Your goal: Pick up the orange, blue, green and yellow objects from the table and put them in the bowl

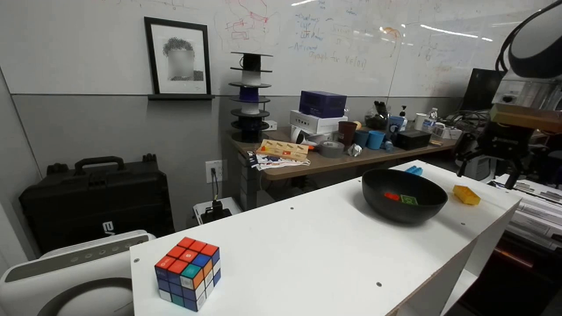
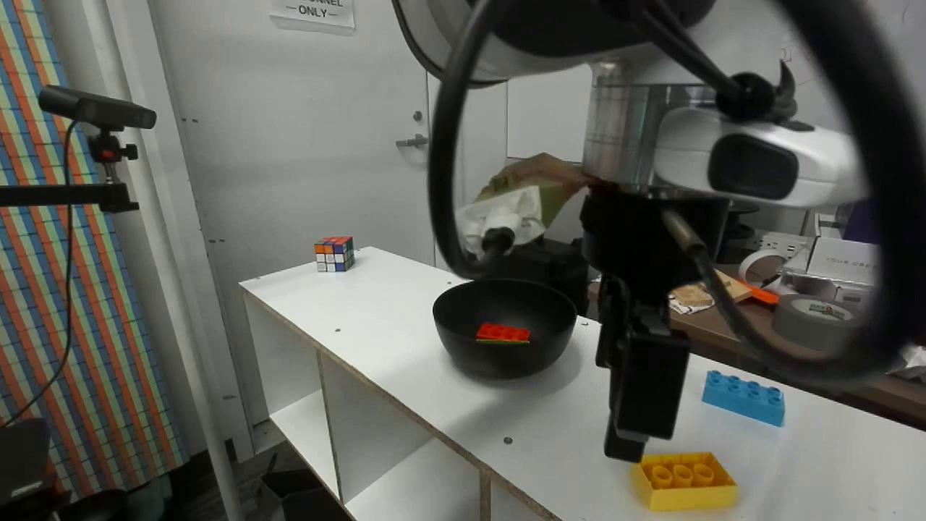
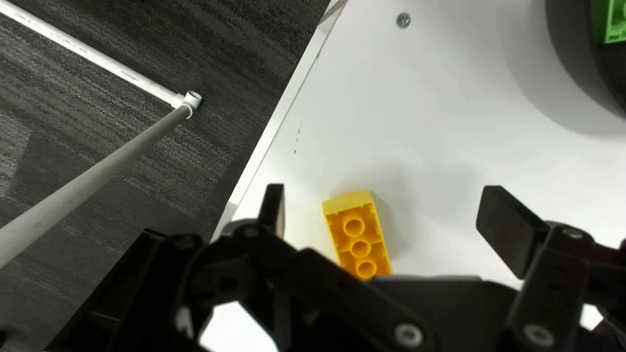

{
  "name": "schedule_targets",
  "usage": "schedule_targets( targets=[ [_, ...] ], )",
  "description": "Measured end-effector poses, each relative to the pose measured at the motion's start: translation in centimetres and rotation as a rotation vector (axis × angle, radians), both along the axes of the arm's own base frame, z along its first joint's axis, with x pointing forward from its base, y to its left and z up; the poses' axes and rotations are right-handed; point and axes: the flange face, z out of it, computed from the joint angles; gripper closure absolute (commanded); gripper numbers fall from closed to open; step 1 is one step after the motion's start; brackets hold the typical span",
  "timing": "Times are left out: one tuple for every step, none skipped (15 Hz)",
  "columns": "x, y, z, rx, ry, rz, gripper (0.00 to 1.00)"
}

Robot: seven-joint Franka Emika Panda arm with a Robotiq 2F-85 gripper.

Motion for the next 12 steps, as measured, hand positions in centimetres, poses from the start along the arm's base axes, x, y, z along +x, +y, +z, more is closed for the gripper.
schedule_targets(
  targets=[
    [0.2,-0.9,-0.4,-0.01,-0.002,-0.012,0.0],
    [0.3,-1.9,-0.7,-0.025,-0.01,-0.026,0.0],
    [0.4,-3.0,-1.0,-0.04,-0.019,-0.042,0.0],
    [0.5,-4.0,-1.1,-0.053,-0.024,-0.056,0.0],
    [0.6,-4.9,-1.3,-0.063,-0.025,-0.068,0.0],
    [0.8,-5.7,-1.6,-0.074,-0.023,-0.076,0.0],
    [0.9,-6.2,-1.9,-0.084,-0.021,-0.081,0.0],
    [1.2,-6.5,-2.3,-0.091,-0.019,-0.081,0.0],
    [1.6,-6.5,-2.7,-0.095,-0.018,-0.078,0.0],
    [2.0,-6.4,-3.2,-0.098,-0.018,-0.072,0.0],
    [2.4,-6.1,-3.6,-0.102,-0.019,-0.064,0.0],
    [2.9,-5.7,-4.0,-0.106,-0.024,-0.054,0.0]
  ],
)
